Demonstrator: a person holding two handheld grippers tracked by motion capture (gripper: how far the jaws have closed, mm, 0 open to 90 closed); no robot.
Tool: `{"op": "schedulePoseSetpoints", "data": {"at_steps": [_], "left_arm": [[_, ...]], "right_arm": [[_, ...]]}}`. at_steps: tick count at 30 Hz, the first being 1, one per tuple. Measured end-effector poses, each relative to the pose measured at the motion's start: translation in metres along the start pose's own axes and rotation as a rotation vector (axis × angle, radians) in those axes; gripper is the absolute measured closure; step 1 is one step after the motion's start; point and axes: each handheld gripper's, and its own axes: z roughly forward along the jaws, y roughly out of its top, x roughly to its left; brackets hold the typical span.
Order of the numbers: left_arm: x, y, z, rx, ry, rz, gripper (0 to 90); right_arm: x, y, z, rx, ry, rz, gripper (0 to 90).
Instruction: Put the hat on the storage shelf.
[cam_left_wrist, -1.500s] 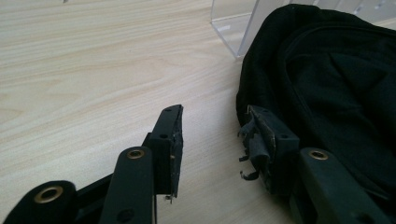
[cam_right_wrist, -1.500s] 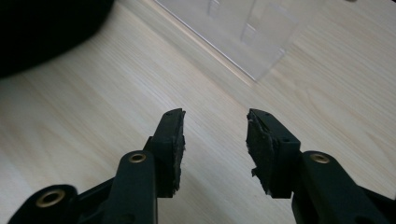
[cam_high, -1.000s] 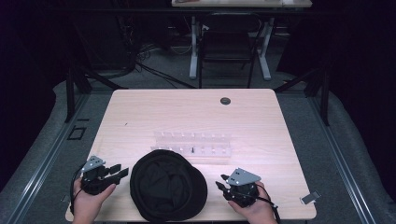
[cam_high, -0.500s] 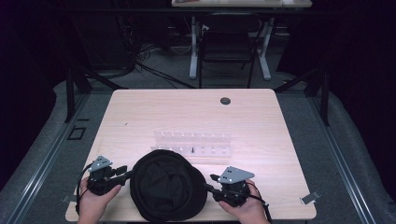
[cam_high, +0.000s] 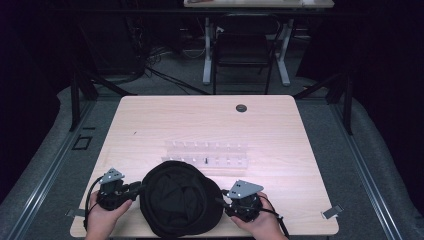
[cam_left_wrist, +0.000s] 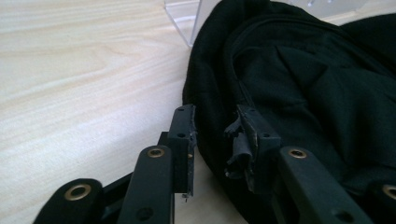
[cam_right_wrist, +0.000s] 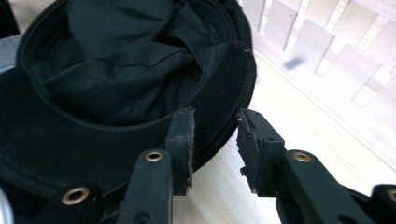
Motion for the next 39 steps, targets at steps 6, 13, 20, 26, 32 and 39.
{"op": "schedulePoseSetpoints", "data": {"at_steps": [6,13,20,26,32,39], "left_arm": [[-0.002,-0.001,0.000,0.023,-0.008,-0.018,70.2],[-0.005,-0.003,0.000,0.038,-0.010,-0.010,69.3],[-0.006,-0.001,-0.004,0.022,-0.003,-0.007,67.9],[-0.004,0.001,-0.007,0.007,0.000,-0.020,66.2],[0.002,0.006,-0.004,0.047,-0.015,-0.076,64.0],[0.009,0.026,-0.002,0.169,-0.055,-0.130,61.3]], "right_arm": [[-0.008,0.004,0.004,0.009,-0.029,-0.009,68.4],[-0.017,0.006,0.008,0.010,-0.050,-0.005,69.2],[-0.018,0.003,0.008,-0.015,-0.055,0.019,68.3],[-0.015,0.004,0.003,-0.027,-0.057,0.006,68.8],[-0.012,0.007,-0.007,-0.035,-0.061,-0.012,71.3],[-0.011,0.007,-0.013,-0.047,-0.058,-0.012,71.5]]}}
